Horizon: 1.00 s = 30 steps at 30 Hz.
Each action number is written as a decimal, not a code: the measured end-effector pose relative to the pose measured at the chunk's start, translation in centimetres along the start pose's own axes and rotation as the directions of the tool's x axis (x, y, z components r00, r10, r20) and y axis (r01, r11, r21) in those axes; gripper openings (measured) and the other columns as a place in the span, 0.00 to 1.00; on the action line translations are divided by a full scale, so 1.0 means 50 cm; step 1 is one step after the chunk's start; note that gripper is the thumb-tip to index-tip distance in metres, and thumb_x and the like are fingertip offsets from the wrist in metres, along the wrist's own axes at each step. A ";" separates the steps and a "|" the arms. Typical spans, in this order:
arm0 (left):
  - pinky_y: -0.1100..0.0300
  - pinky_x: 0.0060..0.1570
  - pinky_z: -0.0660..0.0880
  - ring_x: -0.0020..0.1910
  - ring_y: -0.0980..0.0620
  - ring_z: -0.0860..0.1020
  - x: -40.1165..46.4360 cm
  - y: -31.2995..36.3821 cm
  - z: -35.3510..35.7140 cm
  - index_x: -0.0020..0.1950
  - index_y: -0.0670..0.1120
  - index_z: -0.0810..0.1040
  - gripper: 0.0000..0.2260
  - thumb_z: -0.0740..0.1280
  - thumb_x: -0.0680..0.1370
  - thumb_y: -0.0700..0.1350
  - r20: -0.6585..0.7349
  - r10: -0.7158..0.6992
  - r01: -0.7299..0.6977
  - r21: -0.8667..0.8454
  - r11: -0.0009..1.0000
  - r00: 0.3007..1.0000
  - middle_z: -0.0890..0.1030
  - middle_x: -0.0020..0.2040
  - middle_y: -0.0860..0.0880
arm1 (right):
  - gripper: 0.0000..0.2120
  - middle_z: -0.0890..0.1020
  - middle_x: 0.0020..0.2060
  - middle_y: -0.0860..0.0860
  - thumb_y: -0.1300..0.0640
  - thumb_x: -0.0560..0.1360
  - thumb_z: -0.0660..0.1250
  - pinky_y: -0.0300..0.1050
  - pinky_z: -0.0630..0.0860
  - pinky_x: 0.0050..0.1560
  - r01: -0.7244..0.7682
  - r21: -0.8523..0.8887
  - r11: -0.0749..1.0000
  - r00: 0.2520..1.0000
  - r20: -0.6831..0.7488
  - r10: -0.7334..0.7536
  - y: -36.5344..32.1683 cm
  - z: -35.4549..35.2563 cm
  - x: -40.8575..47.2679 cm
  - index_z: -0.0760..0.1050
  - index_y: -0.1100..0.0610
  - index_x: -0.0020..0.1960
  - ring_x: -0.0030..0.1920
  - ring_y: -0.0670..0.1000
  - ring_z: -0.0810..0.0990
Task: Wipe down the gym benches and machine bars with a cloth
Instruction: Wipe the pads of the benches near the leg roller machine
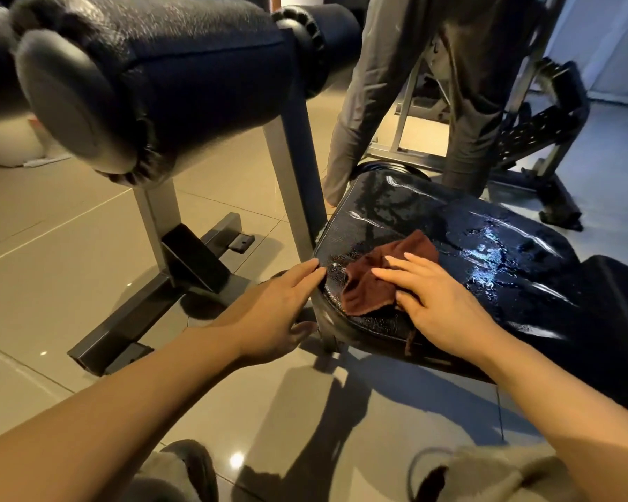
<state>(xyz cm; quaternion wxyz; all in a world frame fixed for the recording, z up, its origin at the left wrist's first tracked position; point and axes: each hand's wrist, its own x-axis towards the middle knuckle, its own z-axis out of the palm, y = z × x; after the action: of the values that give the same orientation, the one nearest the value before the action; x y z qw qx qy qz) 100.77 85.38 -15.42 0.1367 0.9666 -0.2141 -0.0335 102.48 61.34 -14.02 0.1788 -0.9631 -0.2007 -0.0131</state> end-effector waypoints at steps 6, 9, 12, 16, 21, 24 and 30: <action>0.55 0.74 0.58 0.76 0.54 0.53 -0.027 -0.016 0.007 0.79 0.55 0.47 0.36 0.66 0.79 0.46 0.011 -0.002 0.002 -0.062 0.998 1.000 0.48 0.79 0.56 | 0.21 0.66 0.75 0.47 0.52 0.80 0.61 0.52 0.51 0.77 -0.094 0.034 0.995 0.994 -0.049 0.096 -0.031 0.013 0.025 0.68 0.45 0.73 0.77 0.49 0.55; 0.54 0.75 0.55 0.77 0.55 0.50 -0.040 -0.017 0.008 0.78 0.56 0.44 0.37 0.66 0.79 0.46 0.026 -0.006 0.008 -0.106 0.994 1.000 0.46 0.79 0.57 | 0.24 0.62 0.77 0.48 0.44 0.80 0.59 0.57 0.50 0.77 -0.060 -0.047 0.997 0.998 0.003 0.061 -0.070 0.025 0.051 0.61 0.41 0.75 0.78 0.53 0.52; 0.56 0.75 0.56 0.77 0.54 0.50 -0.042 -0.015 0.002 0.79 0.55 0.43 0.37 0.65 0.79 0.47 0.032 0.003 -0.001 -0.056 0.998 0.999 0.45 0.79 0.55 | 0.24 0.58 0.78 0.47 0.43 0.81 0.55 0.60 0.49 0.77 -0.050 -0.136 0.989 0.998 0.016 0.052 -0.102 0.041 0.072 0.56 0.36 0.76 0.77 0.56 0.50; 0.58 0.74 0.56 0.77 0.53 0.51 -0.043 -0.013 0.002 0.79 0.53 0.41 0.38 0.65 0.79 0.48 0.052 0.011 -0.010 -0.013 1.000 0.999 0.44 0.79 0.54 | 0.21 0.61 0.76 0.45 0.50 0.82 0.56 0.55 0.53 0.76 -0.040 -0.099 0.994 0.999 -0.027 0.037 -0.105 0.040 0.074 0.62 0.38 0.74 0.77 0.54 0.53; 0.54 0.74 0.59 0.77 0.53 0.53 -0.029 -0.018 0.003 0.79 0.54 0.46 0.37 0.67 0.78 0.46 0.018 0.023 -0.021 -0.069 0.997 1.000 0.48 0.79 0.54 | 0.21 0.68 0.73 0.44 0.59 0.80 0.61 0.37 0.49 0.73 0.000 -0.068 0.998 0.997 -0.076 -0.005 -0.061 0.026 0.026 0.70 0.46 0.71 0.75 0.47 0.58; 0.54 0.74 0.58 0.77 0.53 0.52 -0.029 -0.017 0.002 0.79 0.54 0.46 0.37 0.67 0.78 0.46 0.024 0.030 -0.029 -0.038 0.999 0.999 0.46 0.79 0.55 | 0.21 0.70 0.72 0.44 0.63 0.78 0.62 0.34 0.49 0.70 -0.046 -0.058 0.997 0.995 -0.091 0.041 -0.030 0.014 -0.010 0.73 0.47 0.69 0.75 0.46 0.59; 0.66 0.71 0.50 0.77 0.55 0.50 -0.038 -0.002 -0.003 0.79 0.52 0.48 0.35 0.66 0.79 0.43 0.040 0.060 -0.057 -0.075 0.996 0.997 0.46 0.79 0.54 | 0.20 0.71 0.71 0.48 0.59 0.78 0.63 0.41 0.55 0.71 -0.136 -0.077 0.988 0.985 -0.114 0.127 -0.024 -0.001 -0.031 0.74 0.51 0.69 0.73 0.49 0.62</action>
<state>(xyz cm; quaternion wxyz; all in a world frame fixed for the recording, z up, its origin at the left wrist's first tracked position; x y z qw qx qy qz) 99.11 86.33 -15.28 0.1685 0.9534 -0.2437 -0.0577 100.56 61.76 -13.71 0.1490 -0.9788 -0.1257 -0.0623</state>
